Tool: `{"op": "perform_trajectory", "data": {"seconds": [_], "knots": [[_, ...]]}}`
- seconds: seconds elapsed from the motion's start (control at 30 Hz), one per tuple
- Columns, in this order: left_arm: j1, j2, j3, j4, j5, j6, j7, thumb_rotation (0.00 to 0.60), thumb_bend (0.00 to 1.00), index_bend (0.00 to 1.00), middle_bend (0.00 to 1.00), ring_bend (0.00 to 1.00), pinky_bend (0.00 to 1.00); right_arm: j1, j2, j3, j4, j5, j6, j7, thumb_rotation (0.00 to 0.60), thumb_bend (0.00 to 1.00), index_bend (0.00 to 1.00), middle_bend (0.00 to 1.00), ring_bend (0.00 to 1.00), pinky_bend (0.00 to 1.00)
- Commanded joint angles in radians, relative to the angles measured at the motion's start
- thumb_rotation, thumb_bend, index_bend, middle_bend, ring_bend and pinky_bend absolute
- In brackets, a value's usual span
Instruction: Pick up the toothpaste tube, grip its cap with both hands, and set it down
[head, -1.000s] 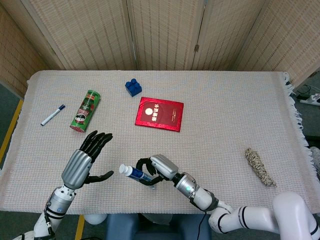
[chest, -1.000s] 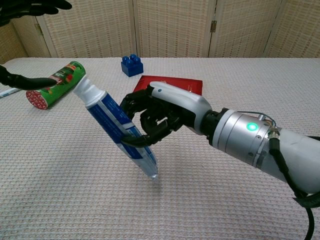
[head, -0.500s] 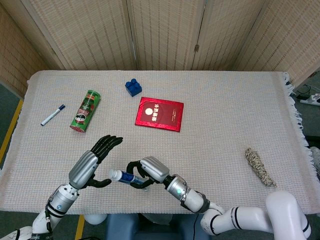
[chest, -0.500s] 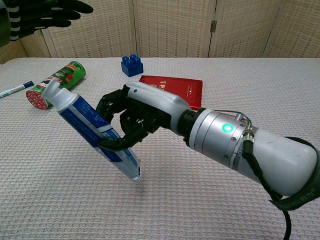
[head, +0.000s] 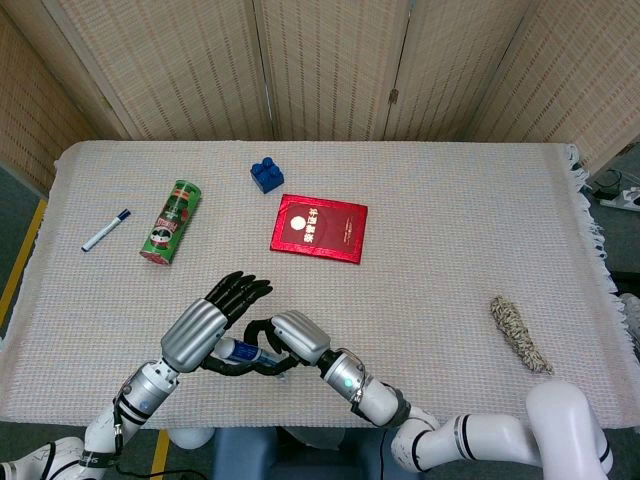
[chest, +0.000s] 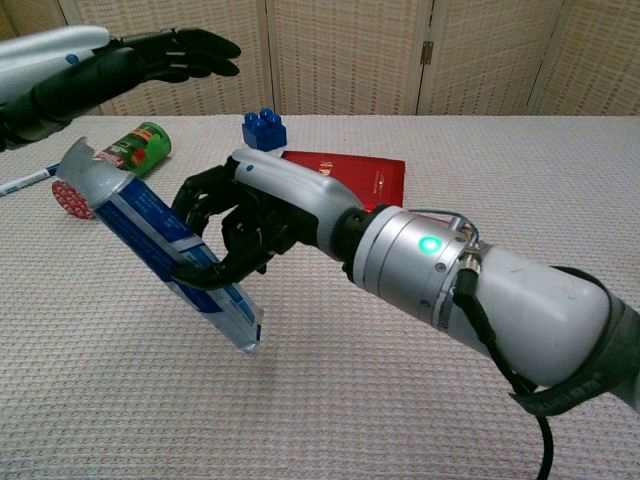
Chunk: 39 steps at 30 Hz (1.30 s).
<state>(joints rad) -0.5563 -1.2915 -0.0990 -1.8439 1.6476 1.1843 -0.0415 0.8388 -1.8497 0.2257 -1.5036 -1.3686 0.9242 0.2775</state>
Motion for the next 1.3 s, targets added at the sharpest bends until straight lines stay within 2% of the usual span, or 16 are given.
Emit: {"op": "perform_trajectory", "data": {"seconds": [0.03,0.7,1.3], "knots": [[-0.007,-0.002,0.0,-0.001,-0.015,-0.012,0.002,0.0,0.1,0.09,0.11,0.07,0.0,0.001,-0.007,0.003,0.004,-0.001,0.006,-0.009,0.6,0.64,0.83,0.7,0.73,0.69],[-0.032,-0.002,0.012,-0.016,-0.071,-0.064,0.11,0.0,0.11,0.09,0.11,0.07,0.0,0.001,-0.053,0.021,0.028,0.01,0.033,-0.037,0.6,0.66,0.86,0.72,0.74,0.71],[-0.046,0.016,0.03,-0.035,-0.101,-0.102,0.099,0.0,0.11,0.07,0.11,0.07,0.0,0.003,-0.074,0.024,0.049,-0.004,0.046,-0.032,0.6,0.67,0.86,0.73,0.75,0.71]]}}
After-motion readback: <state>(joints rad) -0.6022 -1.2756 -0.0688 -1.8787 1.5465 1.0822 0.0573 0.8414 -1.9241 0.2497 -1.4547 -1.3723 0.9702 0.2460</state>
